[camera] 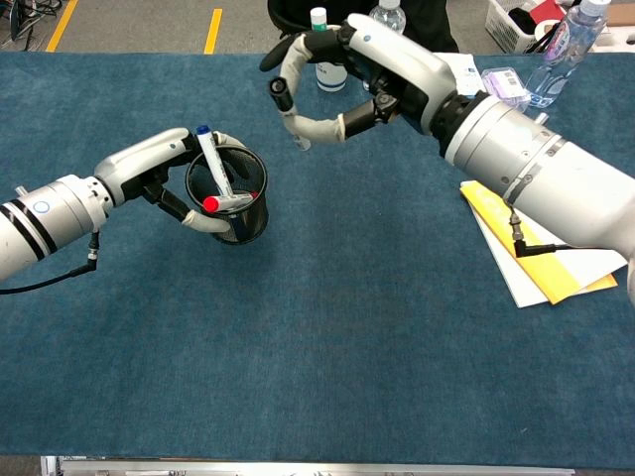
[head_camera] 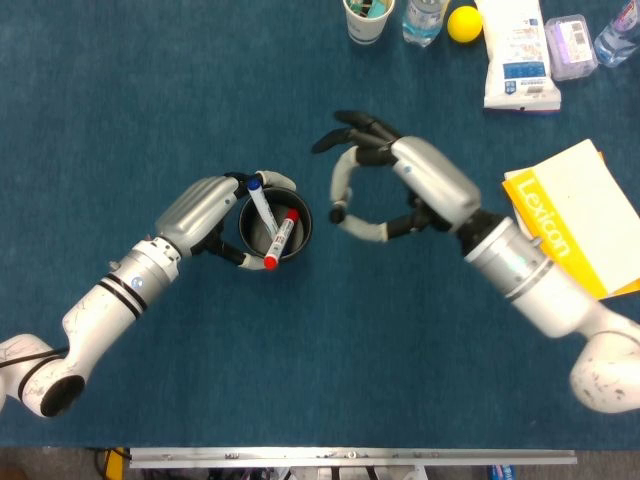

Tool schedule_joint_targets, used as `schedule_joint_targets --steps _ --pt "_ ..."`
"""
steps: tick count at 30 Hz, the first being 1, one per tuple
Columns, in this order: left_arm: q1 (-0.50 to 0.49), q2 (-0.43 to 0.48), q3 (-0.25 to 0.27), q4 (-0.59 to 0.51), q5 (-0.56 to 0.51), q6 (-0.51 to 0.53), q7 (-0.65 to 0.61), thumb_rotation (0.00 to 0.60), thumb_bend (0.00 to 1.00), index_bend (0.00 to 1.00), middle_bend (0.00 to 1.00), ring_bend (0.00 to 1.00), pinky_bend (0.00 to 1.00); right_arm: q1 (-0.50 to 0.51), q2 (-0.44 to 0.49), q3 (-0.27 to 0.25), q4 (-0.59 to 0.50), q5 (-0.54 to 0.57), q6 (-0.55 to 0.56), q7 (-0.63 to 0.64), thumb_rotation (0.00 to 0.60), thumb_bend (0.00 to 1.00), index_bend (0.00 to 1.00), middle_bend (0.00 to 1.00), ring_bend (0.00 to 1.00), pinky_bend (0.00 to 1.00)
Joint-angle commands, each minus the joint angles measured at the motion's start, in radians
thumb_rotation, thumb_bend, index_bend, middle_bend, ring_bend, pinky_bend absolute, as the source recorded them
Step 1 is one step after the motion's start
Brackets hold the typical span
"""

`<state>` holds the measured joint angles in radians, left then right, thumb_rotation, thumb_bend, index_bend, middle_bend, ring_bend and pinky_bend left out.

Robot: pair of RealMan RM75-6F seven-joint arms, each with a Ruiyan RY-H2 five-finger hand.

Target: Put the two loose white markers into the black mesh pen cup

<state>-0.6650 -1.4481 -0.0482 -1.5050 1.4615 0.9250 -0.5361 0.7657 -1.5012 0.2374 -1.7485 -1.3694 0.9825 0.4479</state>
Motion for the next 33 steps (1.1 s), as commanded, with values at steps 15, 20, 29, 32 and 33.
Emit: schedule_joint_targets --steps 15,20,29,32,33 --pt "-0.013 -0.006 -0.014 -0.025 -0.017 -0.013 0.035 0.600 0.14 0.24 0.41 0.31 0.23 0.037 -0.160 0.032 0.057 -0.003 0.038 -0.027 0.600 0.29 0.62 0.23 0.05 0.03" --pt "-0.014 -0.007 -0.018 -0.029 -0.020 -0.013 0.041 0.600 0.14 0.24 0.41 0.31 0.23 0.045 -0.183 0.022 0.072 -0.004 0.028 -0.039 0.600 0.29 0.59 0.21 0.04 0.03" --pt "-0.014 -0.004 -0.018 -0.023 -0.024 -0.017 0.038 0.600 0.14 0.24 0.41 0.31 0.23 0.048 -0.185 0.005 0.084 -0.017 0.014 -0.066 0.600 0.29 0.14 0.02 0.00 0.00" --pt "-0.013 0.000 -0.018 -0.020 -0.025 -0.017 0.035 0.600 0.14 0.24 0.41 0.31 0.23 0.041 -0.170 0.004 0.077 -0.030 0.027 -0.067 0.600 0.29 0.04 0.00 0.00 0.00" --pt "-0.012 0.002 -0.018 -0.018 -0.025 -0.016 0.033 0.600 0.14 0.24 0.41 0.31 0.23 0.035 -0.160 0.005 0.073 -0.038 0.038 -0.066 0.600 0.29 0.03 0.00 0.00 0.00"
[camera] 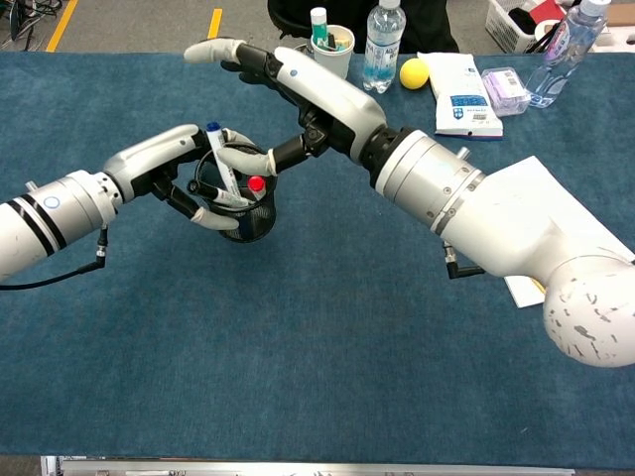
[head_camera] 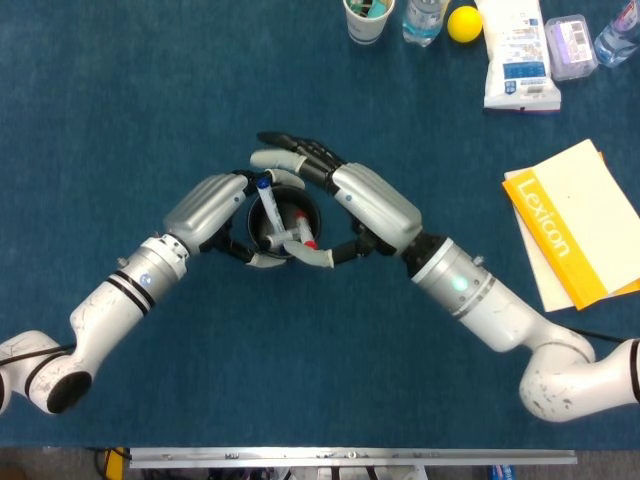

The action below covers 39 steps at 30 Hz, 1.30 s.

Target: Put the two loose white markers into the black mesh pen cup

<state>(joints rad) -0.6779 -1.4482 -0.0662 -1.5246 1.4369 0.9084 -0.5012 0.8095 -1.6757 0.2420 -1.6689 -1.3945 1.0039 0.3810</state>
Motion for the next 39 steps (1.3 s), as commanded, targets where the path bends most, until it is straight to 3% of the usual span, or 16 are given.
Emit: schedule_joint_targets --steps 1,7,18,29,39 --pt "0.002 0.003 0.000 0.003 -0.001 0.001 -0.003 0.600 0.14 0.24 0.41 0.31 0.23 -0.015 0.023 0.002 -0.009 -0.021 0.029 0.001 0.600 0.29 0.02 0.00 0.00 0.00" --pt "0.007 0.003 0.007 0.023 0.002 0.001 -0.016 0.600 0.14 0.24 0.41 0.31 0.23 -0.078 0.125 -0.001 -0.035 -0.054 0.118 -0.030 0.600 0.29 0.02 0.00 0.00 0.00" --pt "-0.003 -0.045 0.008 0.119 -0.019 -0.039 -0.031 0.600 0.14 0.24 0.41 0.31 0.23 -0.187 0.347 -0.048 -0.059 -0.050 0.160 -0.043 0.600 0.29 0.02 0.00 0.00 0.00" --pt "-0.008 -0.087 0.014 0.190 -0.019 -0.066 -0.055 0.600 0.14 0.24 0.39 0.30 0.23 -0.229 0.395 -0.069 -0.053 -0.052 0.175 -0.028 0.600 0.29 0.02 0.00 0.00 0.00" --pt "-0.013 -0.068 0.020 0.175 -0.010 -0.079 -0.049 0.600 0.14 0.04 0.13 0.06 0.17 -0.238 0.396 -0.068 -0.046 -0.053 0.171 -0.021 0.600 0.29 0.02 0.00 0.00 0.00"
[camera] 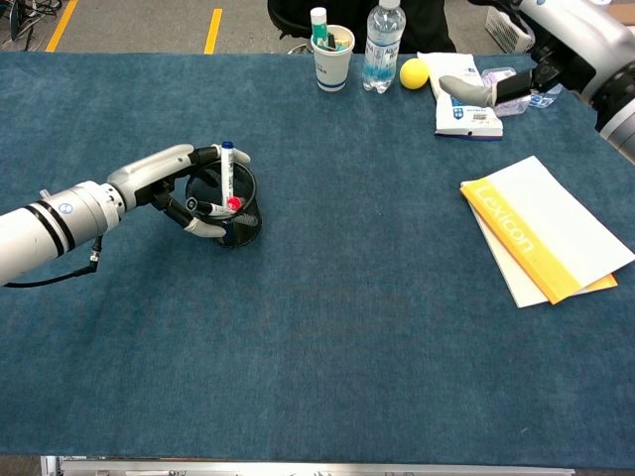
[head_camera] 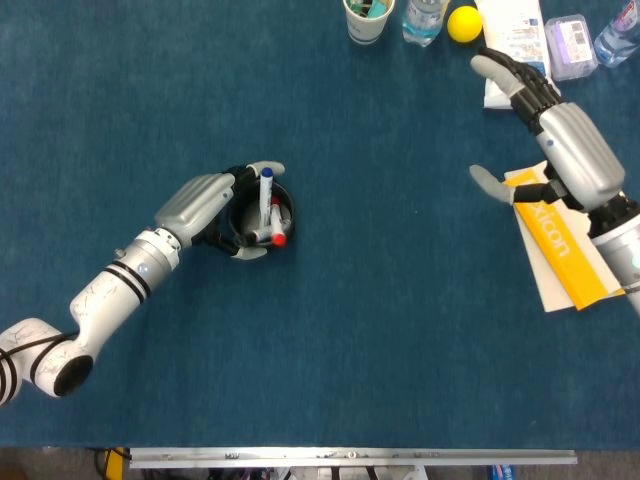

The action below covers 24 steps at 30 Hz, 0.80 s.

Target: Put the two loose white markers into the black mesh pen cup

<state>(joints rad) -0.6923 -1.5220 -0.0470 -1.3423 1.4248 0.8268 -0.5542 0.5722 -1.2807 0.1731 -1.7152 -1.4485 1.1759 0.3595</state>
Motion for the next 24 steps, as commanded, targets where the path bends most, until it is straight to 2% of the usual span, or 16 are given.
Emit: schedule_joint_targets --steps 1,4,12,17,24 --pt "0.003 0.008 0.001 -0.011 0.003 0.006 0.007 0.600 0.14 0.02 0.11 0.04 0.16 -0.001 0.001 0.001 0.001 0.002 -0.002 0.001 0.600 0.29 0.02 0.00 0.00 0.00" --pt "0.004 0.020 0.000 -0.027 0.004 0.010 0.013 0.600 0.14 0.00 0.08 0.02 0.15 -0.005 0.005 0.002 0.001 0.001 -0.001 0.002 0.600 0.29 0.02 0.00 0.00 0.00" --pt "0.017 0.095 0.006 -0.087 0.020 0.046 0.073 0.600 0.14 0.00 0.07 0.01 0.15 -0.028 0.051 -0.016 -0.010 0.016 -0.011 -0.054 0.600 0.30 0.02 0.00 0.00 0.00" --pt "0.049 0.153 -0.001 -0.123 0.004 0.097 0.105 0.600 0.14 0.00 0.08 0.01 0.15 -0.059 0.117 -0.044 -0.061 0.081 -0.032 -0.180 0.600 0.33 0.02 0.00 0.00 0.00" --pt "0.110 0.213 -0.017 -0.139 -0.031 0.198 0.191 0.600 0.14 0.00 0.09 0.02 0.15 -0.129 0.151 -0.092 -0.074 0.118 0.020 -0.344 0.600 0.33 0.02 0.02 0.00 0.00"
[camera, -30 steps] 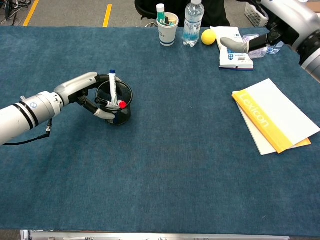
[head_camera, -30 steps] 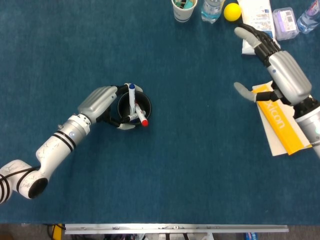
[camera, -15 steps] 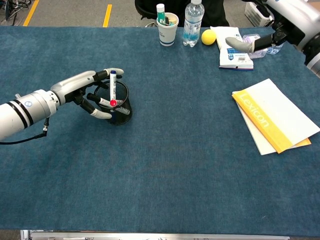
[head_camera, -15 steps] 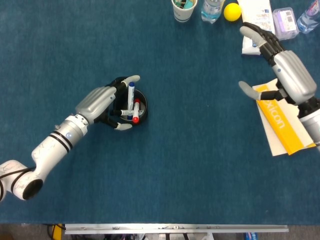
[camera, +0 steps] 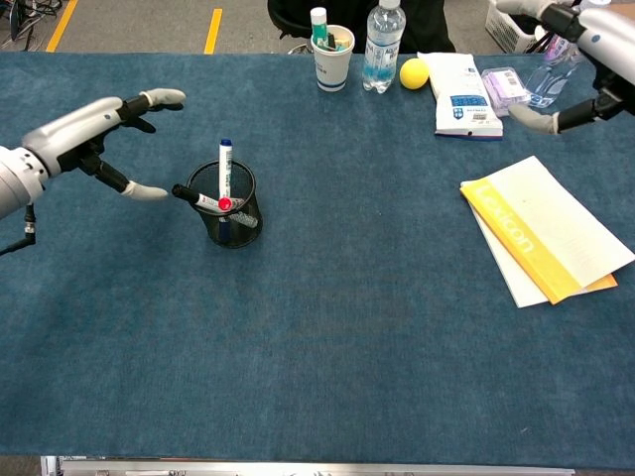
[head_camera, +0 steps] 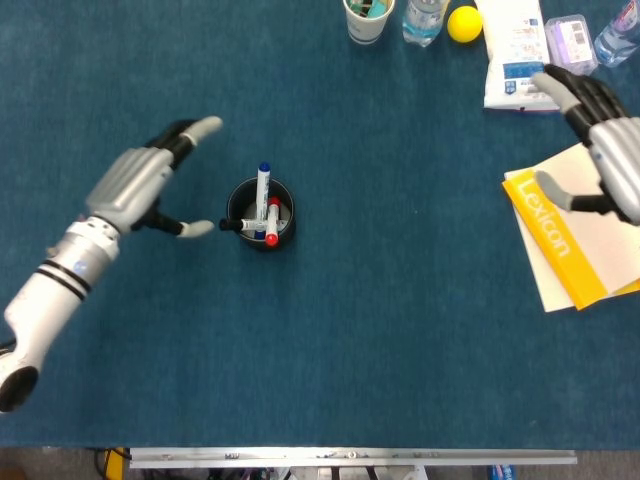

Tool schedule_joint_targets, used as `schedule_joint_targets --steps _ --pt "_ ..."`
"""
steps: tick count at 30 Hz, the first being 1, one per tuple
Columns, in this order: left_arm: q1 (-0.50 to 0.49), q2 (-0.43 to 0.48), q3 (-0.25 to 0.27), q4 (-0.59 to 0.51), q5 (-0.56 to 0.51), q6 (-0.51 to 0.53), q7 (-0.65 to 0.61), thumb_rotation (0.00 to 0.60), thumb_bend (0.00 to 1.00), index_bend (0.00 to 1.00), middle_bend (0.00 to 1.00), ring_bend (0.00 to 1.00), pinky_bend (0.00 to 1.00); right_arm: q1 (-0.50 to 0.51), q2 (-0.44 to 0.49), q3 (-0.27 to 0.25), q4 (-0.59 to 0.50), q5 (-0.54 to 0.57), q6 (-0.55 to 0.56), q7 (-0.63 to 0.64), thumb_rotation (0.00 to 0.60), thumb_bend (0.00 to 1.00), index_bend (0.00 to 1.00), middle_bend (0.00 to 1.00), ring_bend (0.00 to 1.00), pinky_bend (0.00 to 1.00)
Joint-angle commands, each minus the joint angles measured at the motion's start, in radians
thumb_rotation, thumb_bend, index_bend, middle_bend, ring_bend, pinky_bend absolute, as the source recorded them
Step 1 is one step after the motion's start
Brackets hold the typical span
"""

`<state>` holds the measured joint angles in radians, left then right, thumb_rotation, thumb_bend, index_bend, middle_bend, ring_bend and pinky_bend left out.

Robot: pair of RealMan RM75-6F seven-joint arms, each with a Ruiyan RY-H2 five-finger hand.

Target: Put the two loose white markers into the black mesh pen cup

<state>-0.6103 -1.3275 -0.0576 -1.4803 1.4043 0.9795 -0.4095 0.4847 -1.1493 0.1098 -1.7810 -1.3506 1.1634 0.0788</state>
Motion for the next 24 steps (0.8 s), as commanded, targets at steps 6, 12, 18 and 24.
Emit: schedule_joint_targets --steps 6,12,18,24 --pt "0.094 0.028 -0.008 0.016 -0.019 0.168 0.188 0.600 0.14 0.00 0.09 0.03 0.15 -0.112 0.013 -0.058 0.025 0.005 0.122 -0.140 0.600 0.33 0.02 0.03 0.00 0.00" --pt "0.199 0.021 -0.004 0.029 -0.024 0.350 0.354 0.600 0.14 0.00 0.10 0.04 0.15 -0.194 0.006 -0.085 0.041 -0.006 0.215 -0.196 0.600 0.34 0.03 0.04 0.00 0.00" --pt "0.278 0.034 0.012 -0.011 -0.028 0.446 0.462 0.600 0.14 0.00 0.11 0.04 0.15 -0.246 -0.003 -0.092 0.035 -0.010 0.267 -0.224 0.600 0.34 0.04 0.04 0.00 0.00" --pt "0.323 0.046 0.009 -0.043 -0.039 0.481 0.487 0.600 0.14 0.01 0.12 0.05 0.15 -0.257 0.000 -0.076 0.035 0.010 0.253 -0.217 0.600 0.34 0.05 0.04 0.00 0.00"
